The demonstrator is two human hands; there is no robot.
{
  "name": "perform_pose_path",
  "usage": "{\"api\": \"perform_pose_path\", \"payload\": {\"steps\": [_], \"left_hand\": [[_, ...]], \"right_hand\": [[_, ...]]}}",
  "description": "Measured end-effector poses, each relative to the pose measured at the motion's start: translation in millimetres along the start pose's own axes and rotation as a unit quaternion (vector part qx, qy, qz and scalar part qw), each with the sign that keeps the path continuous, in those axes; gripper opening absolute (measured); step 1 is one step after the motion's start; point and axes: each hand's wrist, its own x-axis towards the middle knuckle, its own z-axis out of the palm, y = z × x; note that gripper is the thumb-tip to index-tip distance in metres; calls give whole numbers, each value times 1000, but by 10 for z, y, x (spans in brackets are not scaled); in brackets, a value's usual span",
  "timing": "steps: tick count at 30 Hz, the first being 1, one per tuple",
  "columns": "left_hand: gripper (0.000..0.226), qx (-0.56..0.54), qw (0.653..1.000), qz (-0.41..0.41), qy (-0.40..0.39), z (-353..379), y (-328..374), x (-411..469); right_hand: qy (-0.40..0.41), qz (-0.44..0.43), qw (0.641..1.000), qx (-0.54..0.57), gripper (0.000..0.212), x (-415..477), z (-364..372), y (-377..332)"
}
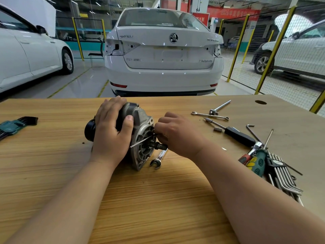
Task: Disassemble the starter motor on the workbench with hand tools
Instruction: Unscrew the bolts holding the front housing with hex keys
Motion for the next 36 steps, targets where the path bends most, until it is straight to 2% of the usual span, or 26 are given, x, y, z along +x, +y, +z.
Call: {"api": "perform_pose_path", "payload": {"steps": [4,5,7,8,10,13,15,19,24,27,32,36], "left_hand": [[50,0,1000,0,-3,-2,4,-4],[50,0,1000,0,-4,-3,4,-6],[50,0,1000,-1,-3,-9,0,-3],[50,-1,1000,-4,-2,-11,2,-3],[49,-6,1000,-6,-1,-9,13,-6],[49,-7,1000,-7,-1,5,13,-13],[50,-6,1000,-8,2,11,7,-12],[49,-7,1000,-10,6,5,6,-13],[50,-6,1000,-10,9,19,9,-12],[50,-5,1000,-9,13,23,16,-8],[49,-7,1000,-6,17,27,12,-15],[49,-9,1000,-12,11,24,16,-14]], "right_hand": [[32,4,999,-13,7,-43,-47,-2],[55,30,998,-5,9,-63,-65,8],[81,160,982,65,16,-100,-90,29],[67,243,960,126,21,-108,-82,21],[26,369,890,268,25,-105,-13,-19],[-7,454,782,428,24,-85,92,-55],[-6,475,729,493,23,-67,115,-49],[-14,503,679,534,16,-28,140,-91],[16,559,603,569,12,42,152,-188],[26,576,583,573,10,60,160,-196],[11,572,602,557,12,34,146,-201],[16,570,587,575,11,40,128,-207]]}}
